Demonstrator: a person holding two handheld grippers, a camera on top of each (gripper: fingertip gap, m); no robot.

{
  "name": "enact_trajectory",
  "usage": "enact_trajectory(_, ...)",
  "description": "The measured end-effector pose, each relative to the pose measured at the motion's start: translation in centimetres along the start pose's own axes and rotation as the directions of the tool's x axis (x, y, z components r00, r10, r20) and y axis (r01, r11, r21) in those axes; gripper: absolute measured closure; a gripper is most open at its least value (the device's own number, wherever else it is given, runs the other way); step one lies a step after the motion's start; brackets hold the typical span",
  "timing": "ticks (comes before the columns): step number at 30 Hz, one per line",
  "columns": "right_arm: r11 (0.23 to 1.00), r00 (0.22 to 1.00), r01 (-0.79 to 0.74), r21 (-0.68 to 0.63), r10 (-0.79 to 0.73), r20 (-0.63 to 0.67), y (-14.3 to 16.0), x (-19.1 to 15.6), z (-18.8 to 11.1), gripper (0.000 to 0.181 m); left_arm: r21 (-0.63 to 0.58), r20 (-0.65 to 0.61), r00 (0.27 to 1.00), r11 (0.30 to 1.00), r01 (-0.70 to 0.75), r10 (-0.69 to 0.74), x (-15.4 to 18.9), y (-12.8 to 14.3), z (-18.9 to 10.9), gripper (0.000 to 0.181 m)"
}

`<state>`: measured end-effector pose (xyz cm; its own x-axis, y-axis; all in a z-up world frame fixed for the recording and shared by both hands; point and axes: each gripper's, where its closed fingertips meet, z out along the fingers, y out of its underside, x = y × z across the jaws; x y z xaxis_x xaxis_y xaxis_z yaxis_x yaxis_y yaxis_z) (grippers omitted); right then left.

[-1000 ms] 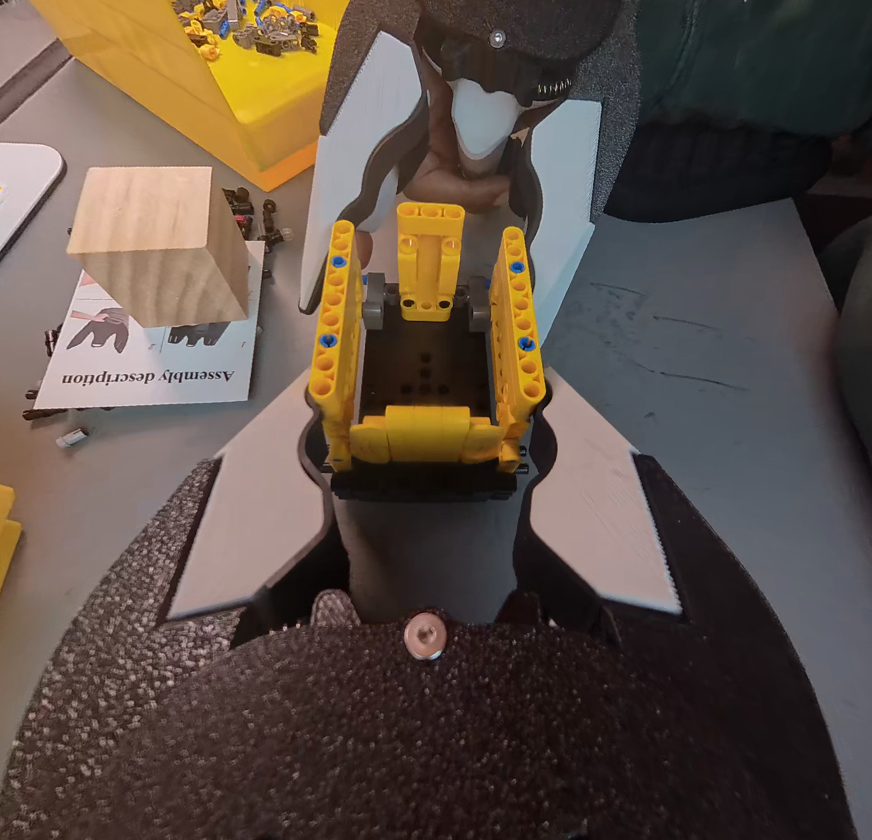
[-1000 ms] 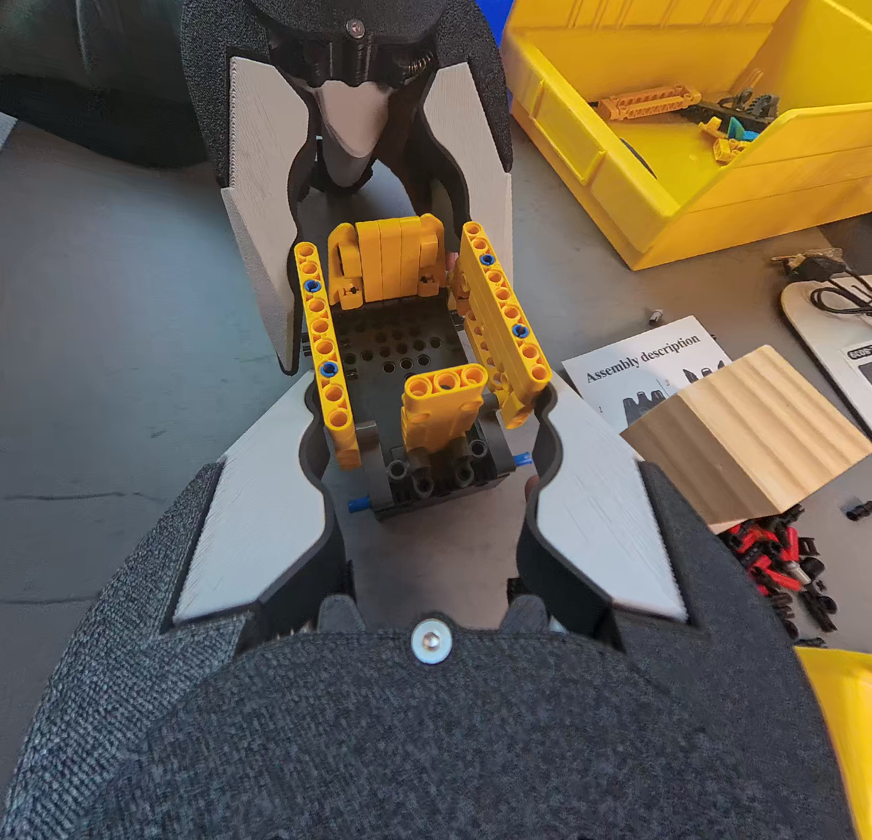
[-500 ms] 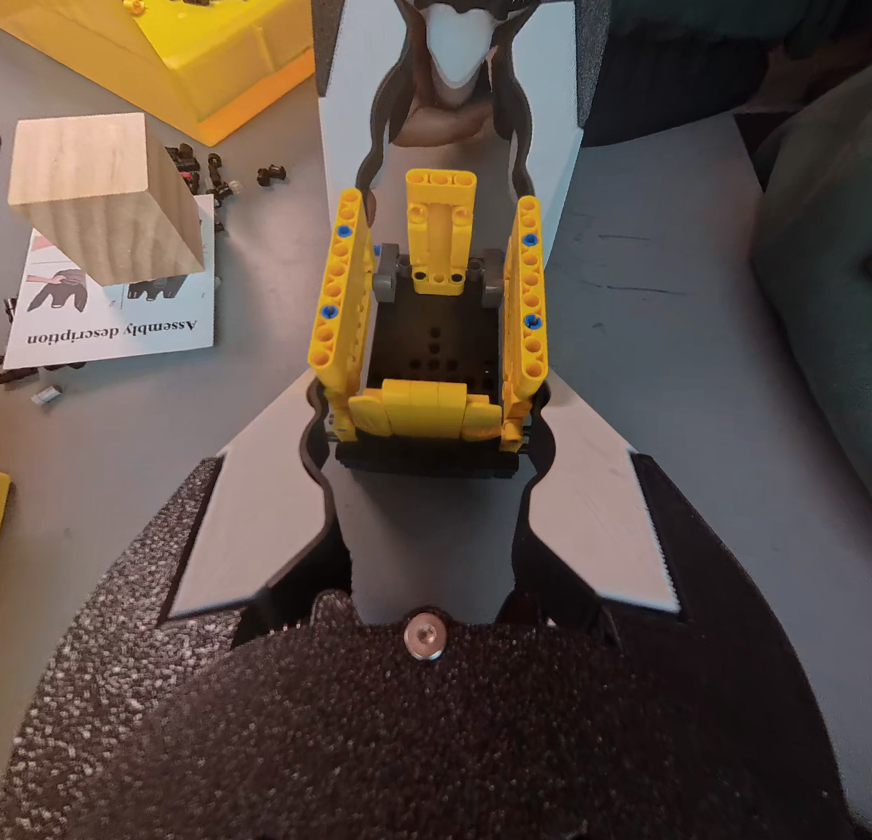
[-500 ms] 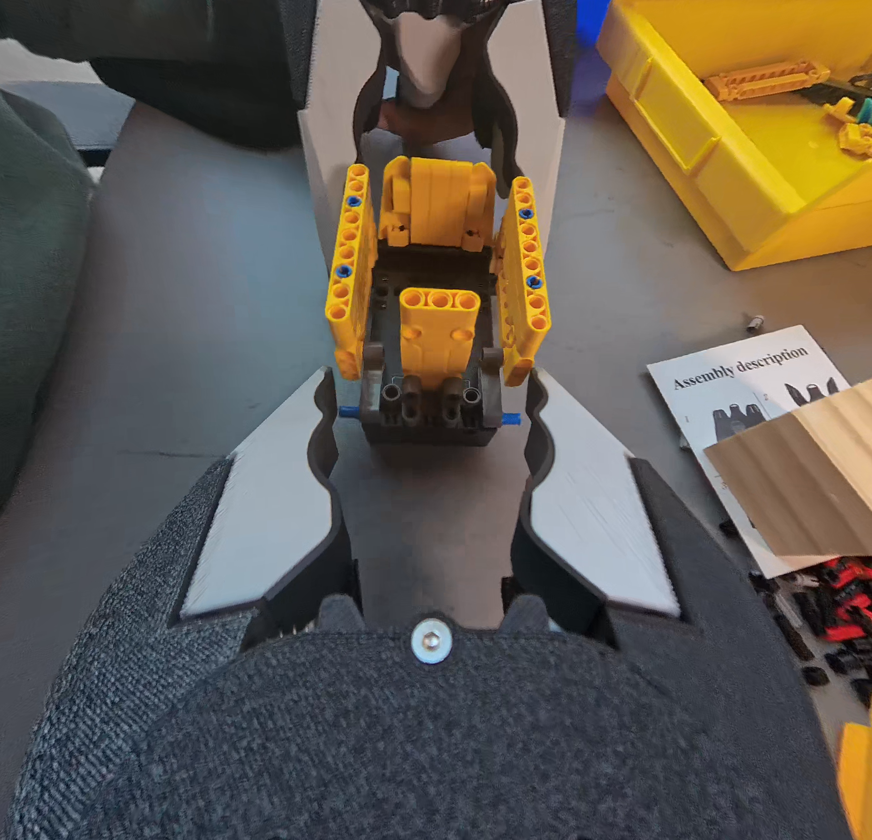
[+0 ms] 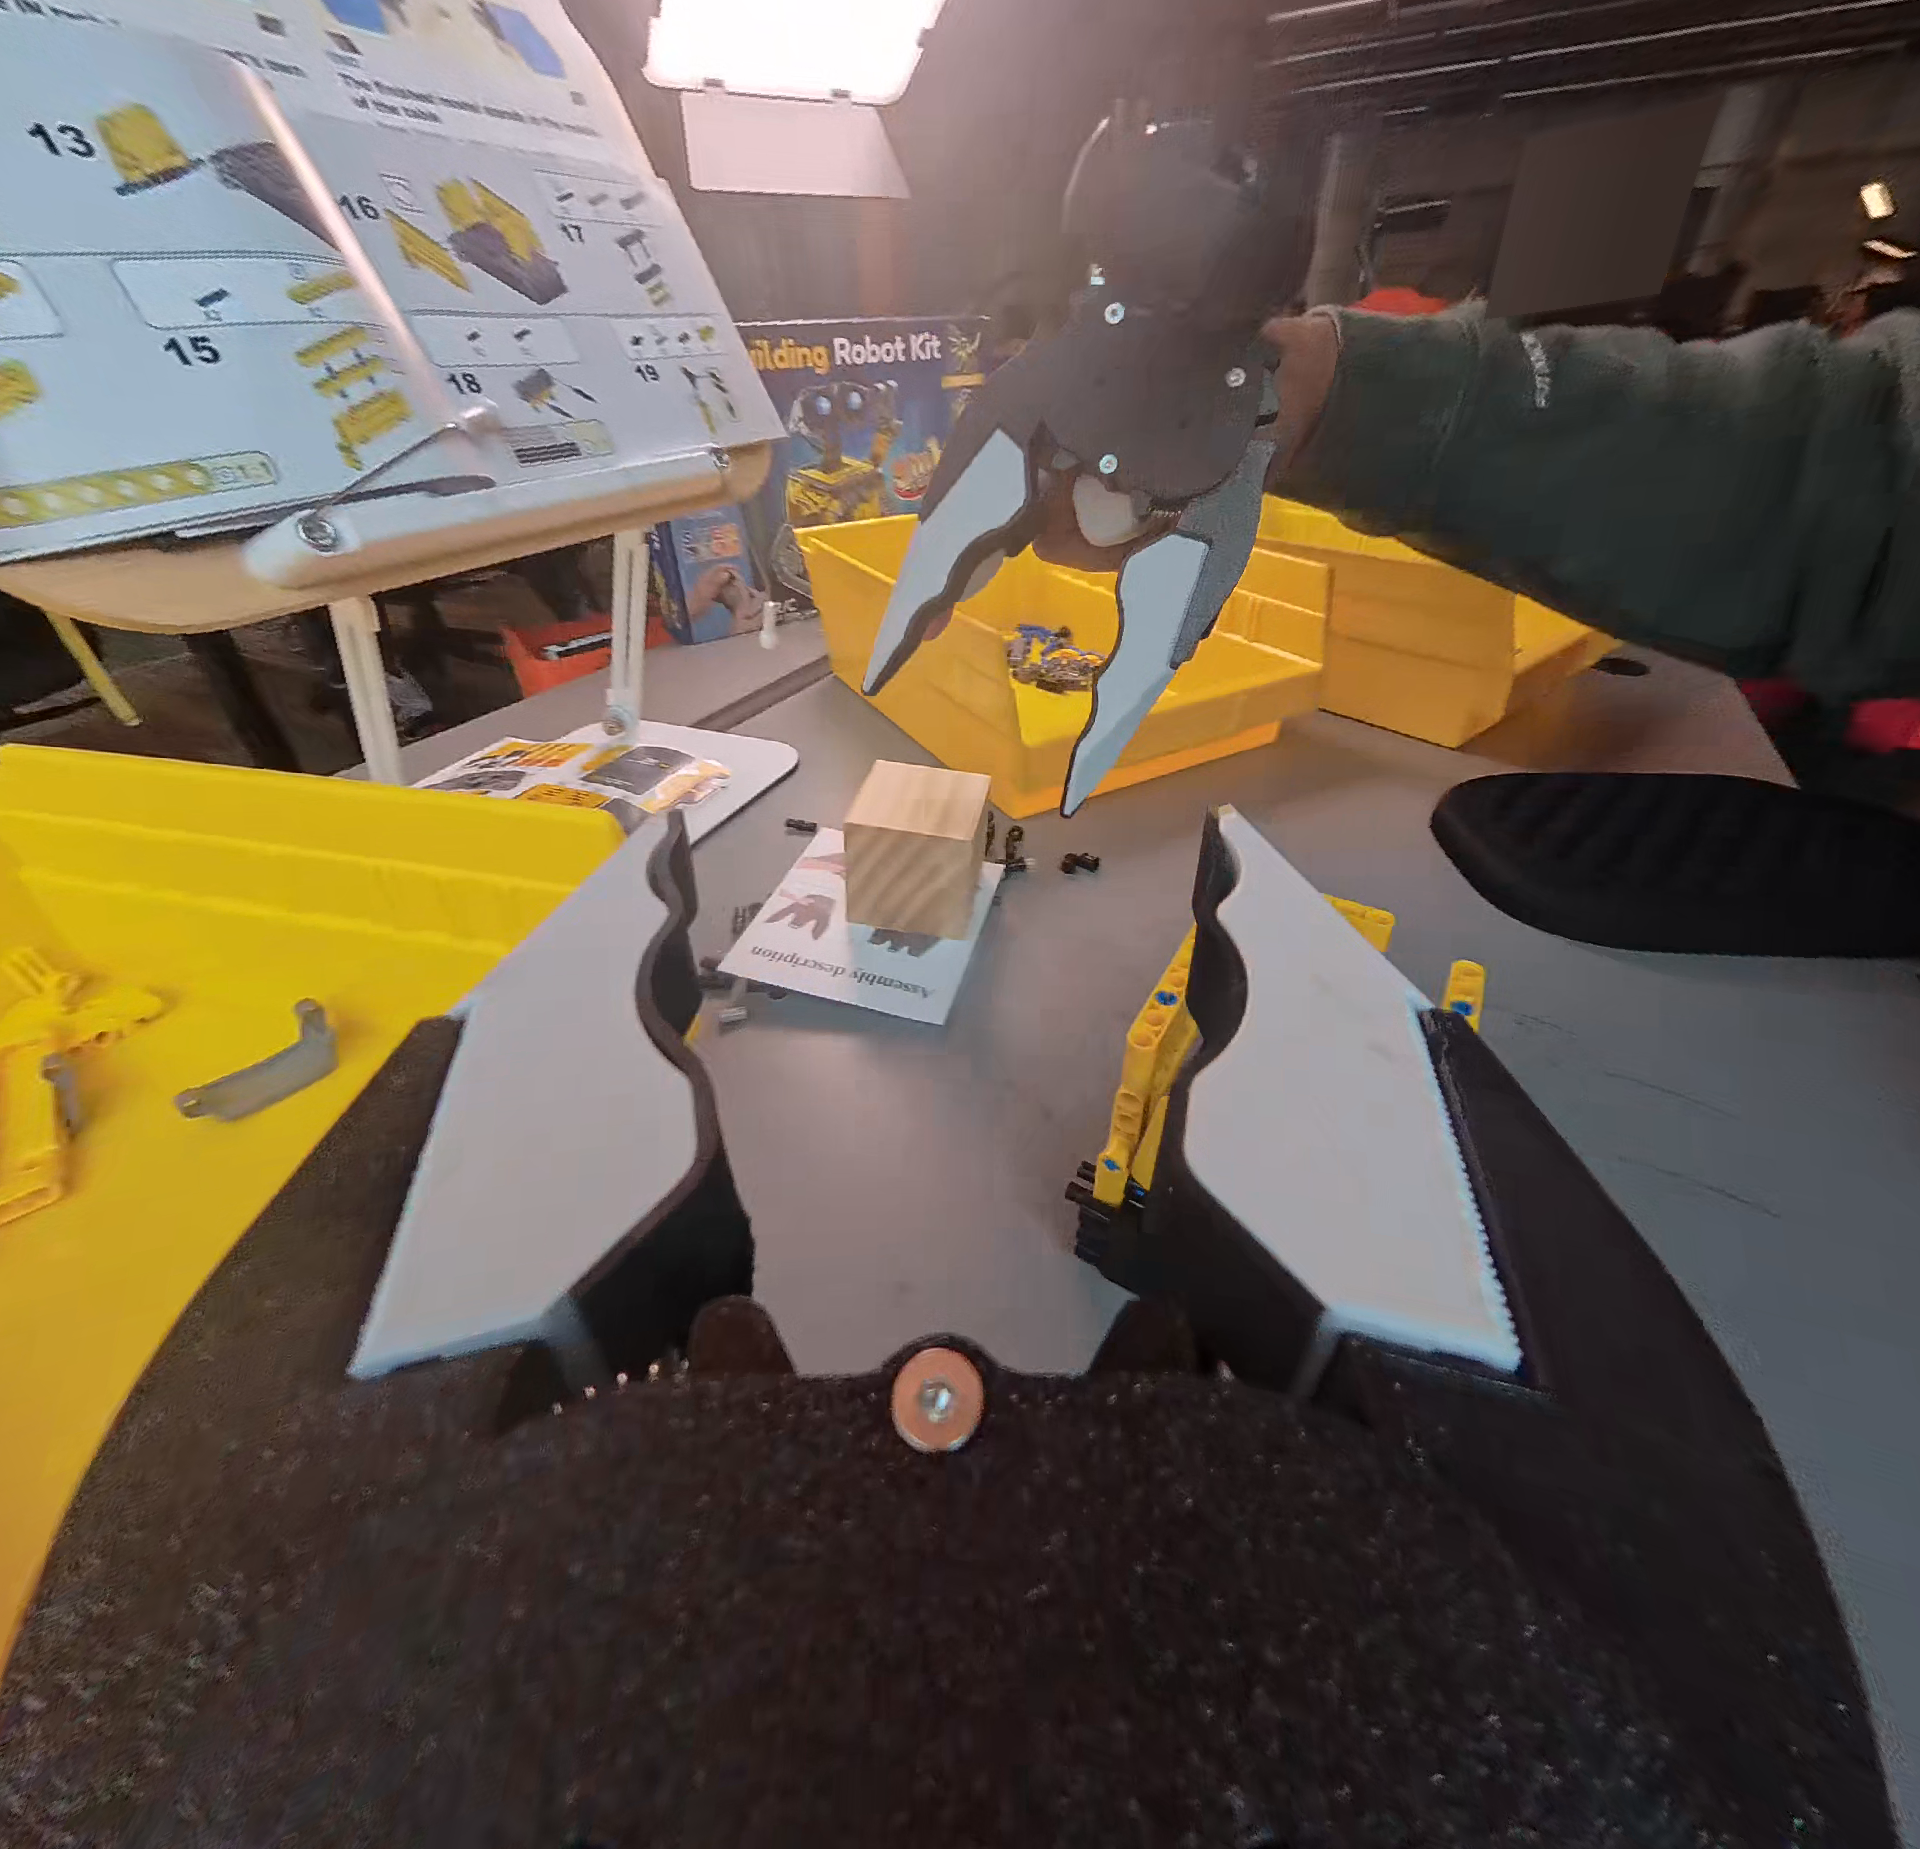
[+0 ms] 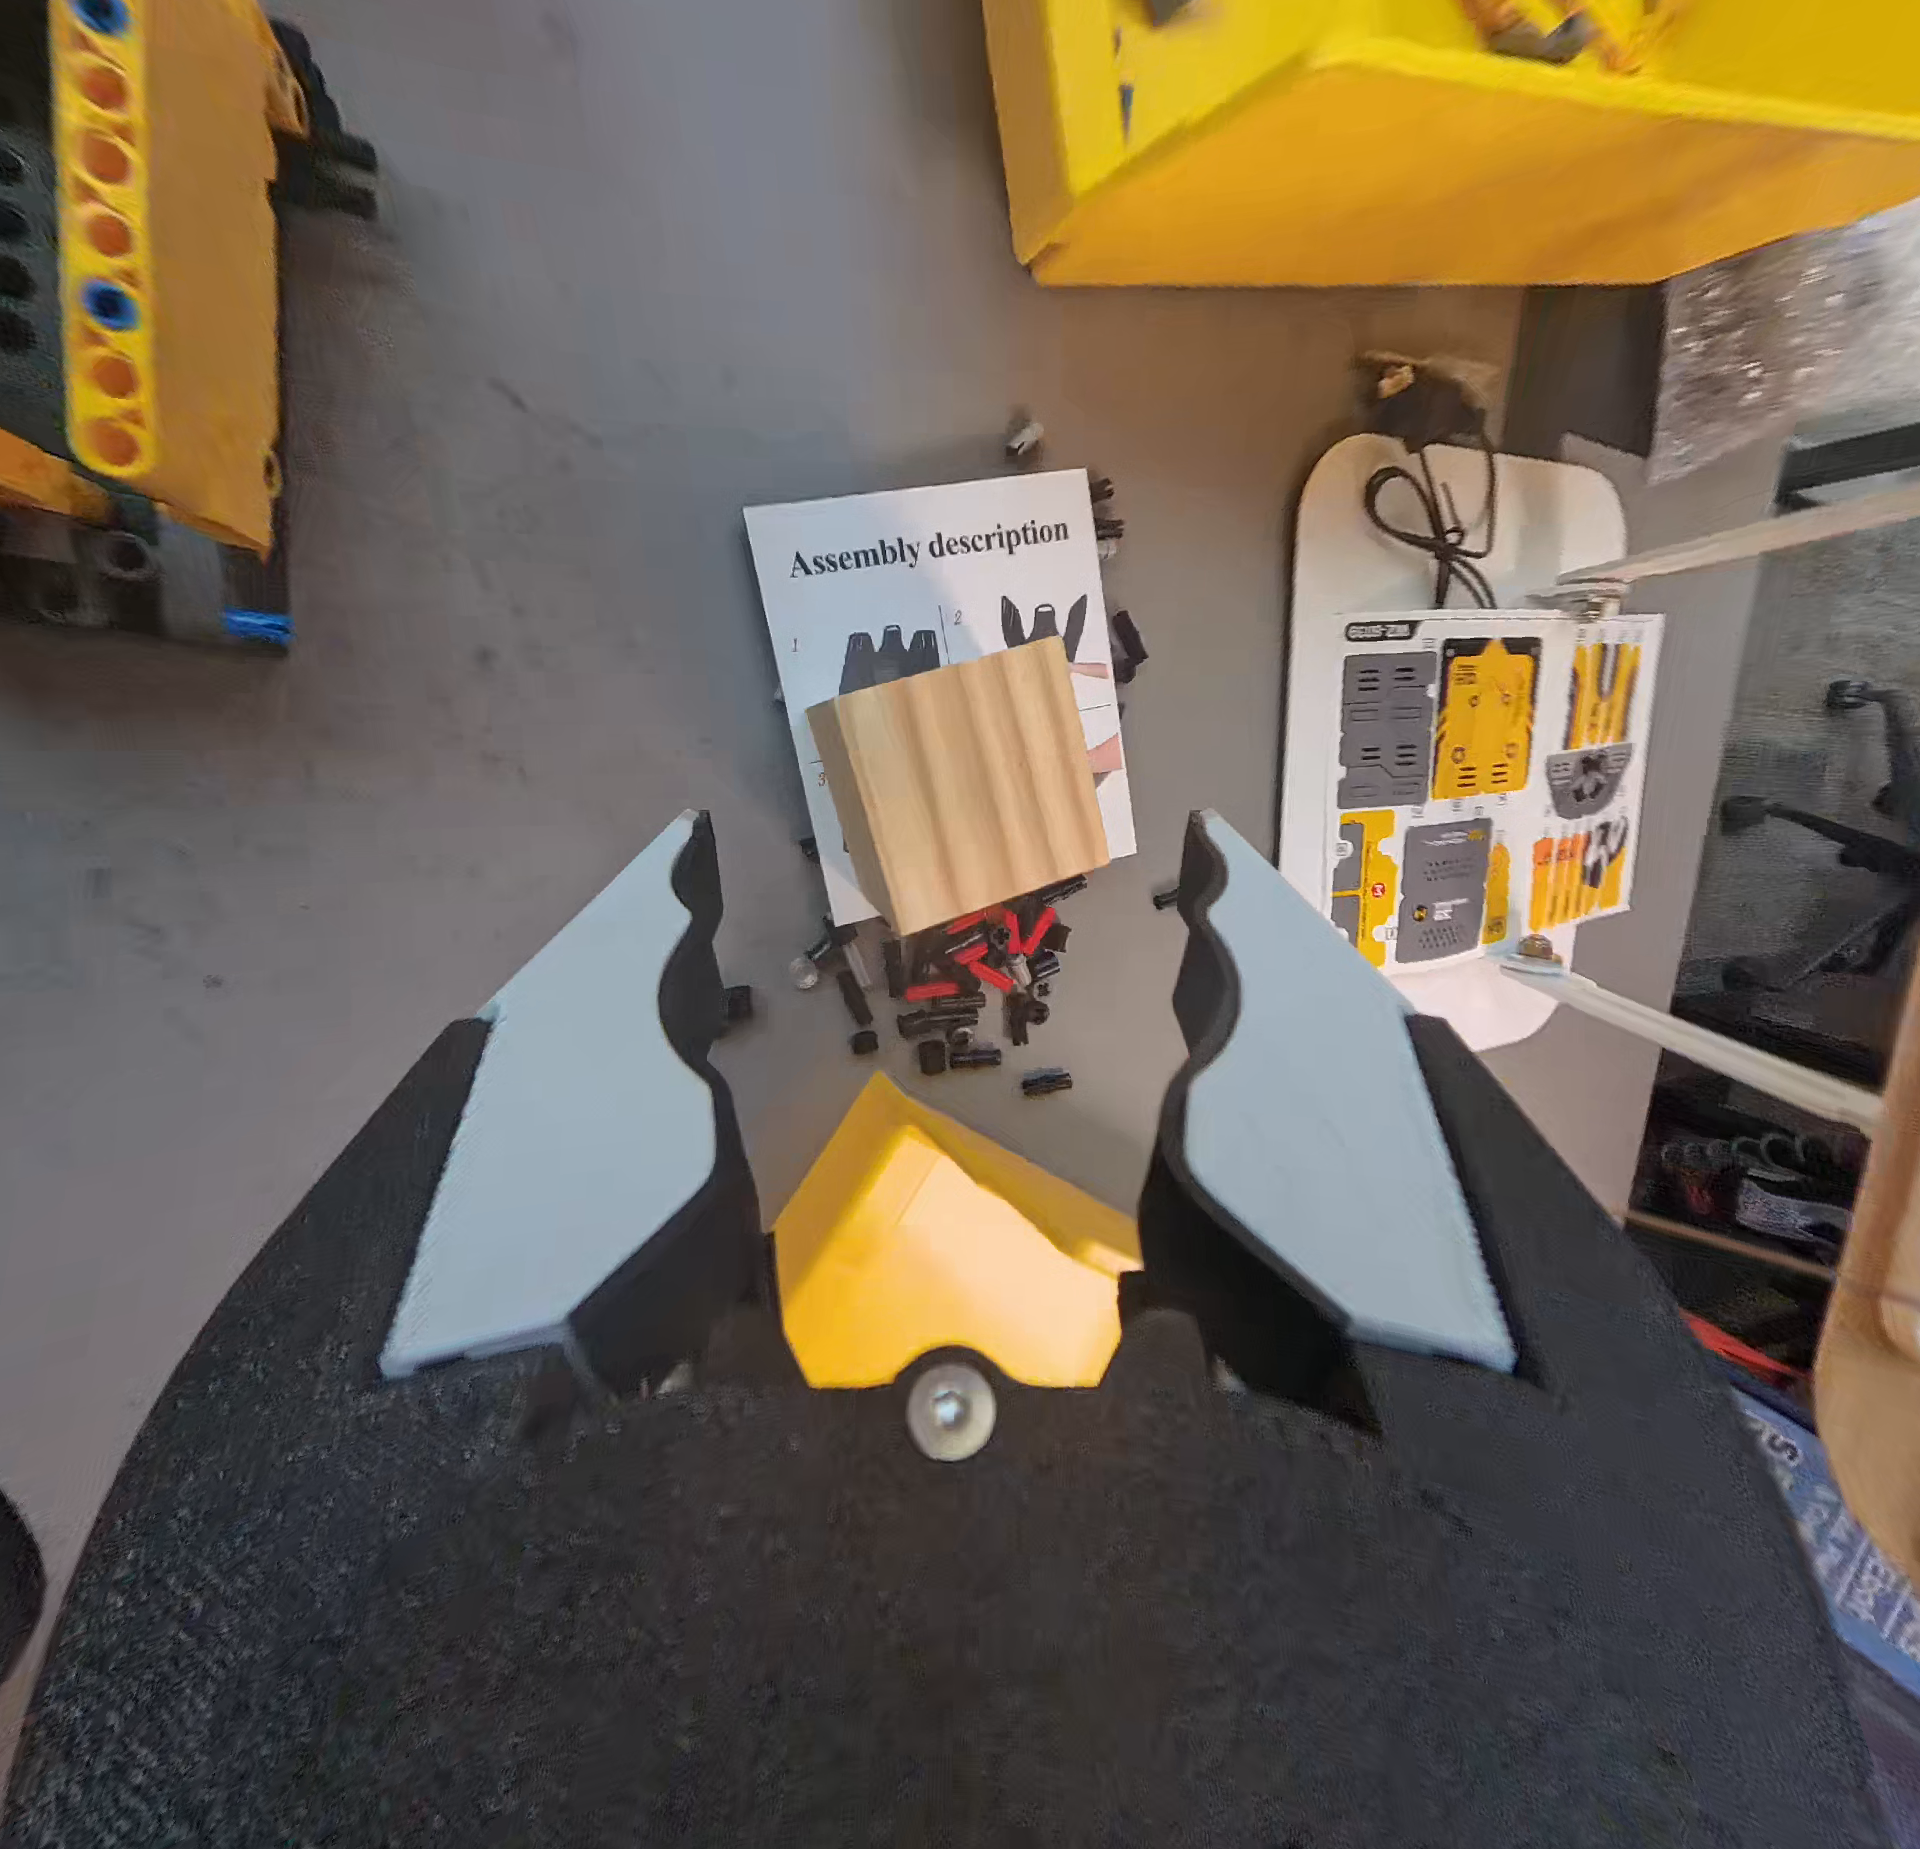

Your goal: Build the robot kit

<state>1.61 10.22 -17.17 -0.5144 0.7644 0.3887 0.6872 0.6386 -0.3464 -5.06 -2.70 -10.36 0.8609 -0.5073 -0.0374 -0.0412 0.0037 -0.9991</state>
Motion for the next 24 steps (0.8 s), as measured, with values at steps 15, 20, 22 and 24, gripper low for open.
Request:
enact_trajectory(15,0.943,0.887,-0.33,0.049,0.327,-0.327,10.7,4.9,-21.1,0.125,-0.081,0.081,0.992,0.993,-0.092,0.098,-0.7,1.5,0.4,0.098)
enact_trajectory(20,0.527,0.551,-0.821,-0.222,0.629,-0.548,37.8,-3.5,-34.3,0.125,-0.115,0.102,0.985,0.985,-0.129,0.141,-0.8,1.9,0.5,0.103)
enact_trajectory(22,0.287,0.383,-0.924,-0.254,0.717,-0.583,46.9,-10.1,-37.0,0.125,-0.138,0.114,0.982,0.981,-0.137,0.153,-1.0,2.4,0.6,0.104)
enact_trajectory(24,0.099,0.24,-0.961,-0.256,0.757,-0.607,53.4,-15.9,-38.0,0.125,-0.164,0.137,0.977,0.977,-0.138,0.161,-1.5,2.9,0.7,0.104)
